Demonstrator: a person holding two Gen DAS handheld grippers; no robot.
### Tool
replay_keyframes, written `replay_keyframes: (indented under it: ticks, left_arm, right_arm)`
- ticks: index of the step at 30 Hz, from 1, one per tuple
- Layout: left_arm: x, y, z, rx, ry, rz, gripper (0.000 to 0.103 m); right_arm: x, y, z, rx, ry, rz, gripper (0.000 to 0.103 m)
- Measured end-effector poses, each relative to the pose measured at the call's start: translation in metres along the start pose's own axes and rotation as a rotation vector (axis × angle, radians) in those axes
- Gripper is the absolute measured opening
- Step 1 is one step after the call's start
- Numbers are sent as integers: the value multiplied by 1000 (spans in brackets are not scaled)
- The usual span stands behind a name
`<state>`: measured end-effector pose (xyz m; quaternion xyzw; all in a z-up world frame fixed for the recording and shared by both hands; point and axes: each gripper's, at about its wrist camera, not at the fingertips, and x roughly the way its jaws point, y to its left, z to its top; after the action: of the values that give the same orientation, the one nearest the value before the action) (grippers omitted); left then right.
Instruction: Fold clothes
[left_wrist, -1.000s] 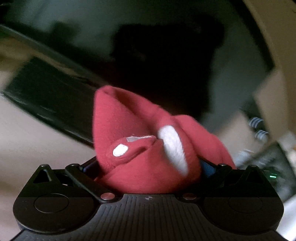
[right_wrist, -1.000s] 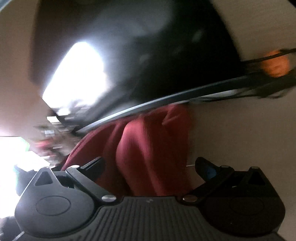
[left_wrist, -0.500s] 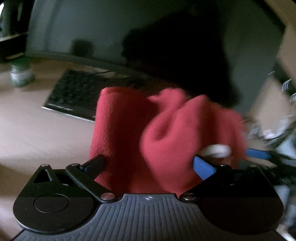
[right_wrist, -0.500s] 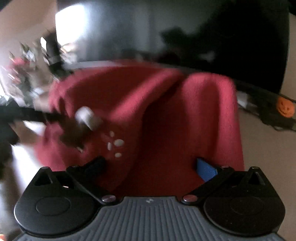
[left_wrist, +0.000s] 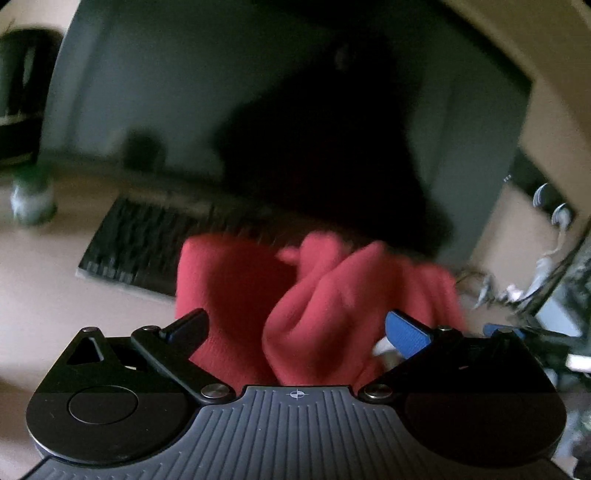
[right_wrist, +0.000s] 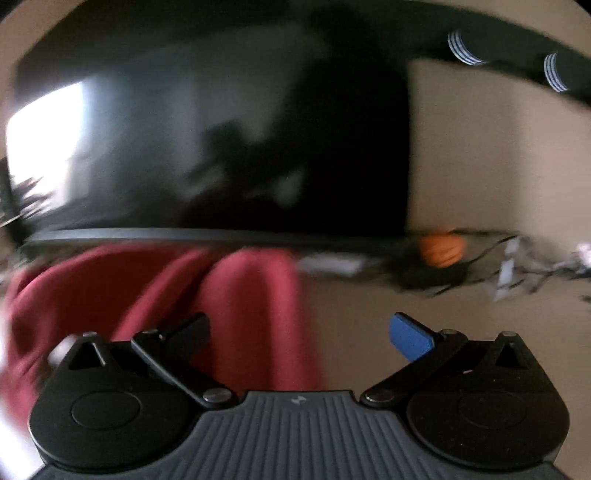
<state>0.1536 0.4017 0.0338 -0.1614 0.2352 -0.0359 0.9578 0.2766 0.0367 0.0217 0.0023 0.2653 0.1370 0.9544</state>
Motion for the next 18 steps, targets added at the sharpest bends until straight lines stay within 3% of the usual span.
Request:
replay_keyframes:
  ticks: [3, 5, 11, 16, 18]
  left_arm:
    - [1, -1, 5, 5, -58, 11, 103]
    - [14, 7, 4, -11, -54, 32, 103]
    - [57, 31, 1, -107, -9, 61, 103]
    - [57, 30, 11, -129, -75, 162, 103]
    - [30, 20, 15, -107, -162, 172, 103]
  right_arm:
    - [16, -9, 17, 52, 12, -24, 103]
    - [19, -3, 22, 65, 17, 17, 103]
    - [7, 33, 29, -42, -95, 215, 103]
    - [16, 46, 27, -113, -80, 230, 103]
    - [21, 43, 22, -107, -69, 214, 103]
